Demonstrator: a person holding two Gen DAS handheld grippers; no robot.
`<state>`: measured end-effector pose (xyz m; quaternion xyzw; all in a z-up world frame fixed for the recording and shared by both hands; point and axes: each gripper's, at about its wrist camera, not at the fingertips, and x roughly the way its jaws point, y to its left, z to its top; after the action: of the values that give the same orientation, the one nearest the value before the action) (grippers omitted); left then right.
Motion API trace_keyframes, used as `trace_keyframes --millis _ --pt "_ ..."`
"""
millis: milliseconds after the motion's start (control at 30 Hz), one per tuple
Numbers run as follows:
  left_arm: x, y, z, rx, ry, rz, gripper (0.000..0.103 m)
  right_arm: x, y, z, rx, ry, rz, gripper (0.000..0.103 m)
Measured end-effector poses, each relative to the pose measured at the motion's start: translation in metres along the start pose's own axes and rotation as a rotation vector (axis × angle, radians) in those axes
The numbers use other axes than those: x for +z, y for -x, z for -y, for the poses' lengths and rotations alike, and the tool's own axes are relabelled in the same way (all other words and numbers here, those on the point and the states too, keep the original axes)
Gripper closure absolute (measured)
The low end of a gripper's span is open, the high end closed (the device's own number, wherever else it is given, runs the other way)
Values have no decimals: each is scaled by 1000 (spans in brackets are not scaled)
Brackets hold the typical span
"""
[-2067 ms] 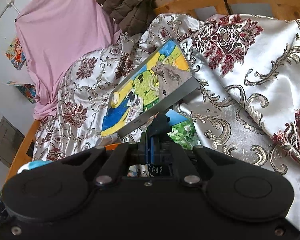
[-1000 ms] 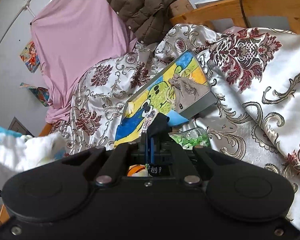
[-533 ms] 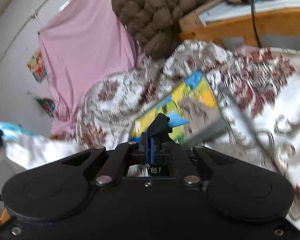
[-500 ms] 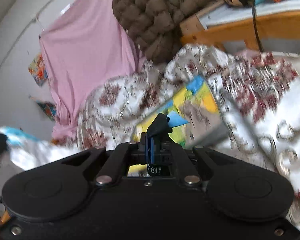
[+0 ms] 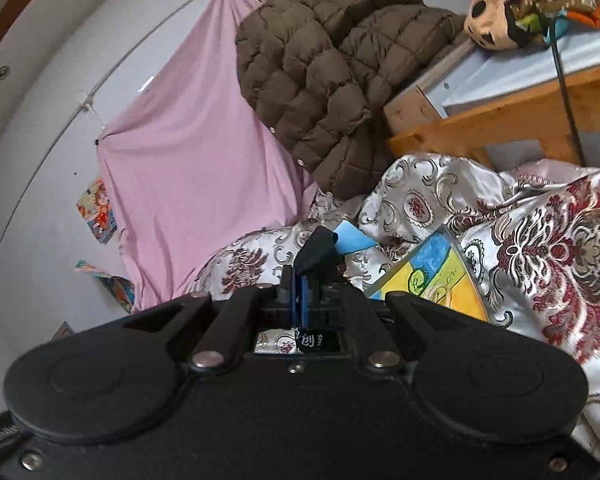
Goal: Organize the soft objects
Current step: 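Lower the black cloth into the tray with the right tool while the left tool lowers the white cloth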
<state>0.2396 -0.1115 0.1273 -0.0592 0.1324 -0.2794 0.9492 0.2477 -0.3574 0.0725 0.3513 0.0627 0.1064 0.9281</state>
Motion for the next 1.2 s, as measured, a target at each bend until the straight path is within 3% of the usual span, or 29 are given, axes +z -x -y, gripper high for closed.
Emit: trace_keyframes --millis 200,500,767,1000,1100,1200 --pt "-10 -48 -20 45 10 -16 99 -9 -44 22 -45 -6 -65 103" --pt "-40 -104 -44 104 50 -61 98 -34 -84 64 -226 -7 -212 103" --pt "-75 -125 -57 170 69 -187 98 -63 -104 76 -327 51 -320 103" --pt "-102 -139 -68 230 59 -332 97 -77 -119 88 -359 28 -369 100" --pt "-106 -139 -70 244 67 -364 94 -80 -119 85 -358 38 -375 95" --pt "-104 -132 -69 252 79 -363 84 -75 -102 70 -359 67 -371 86"
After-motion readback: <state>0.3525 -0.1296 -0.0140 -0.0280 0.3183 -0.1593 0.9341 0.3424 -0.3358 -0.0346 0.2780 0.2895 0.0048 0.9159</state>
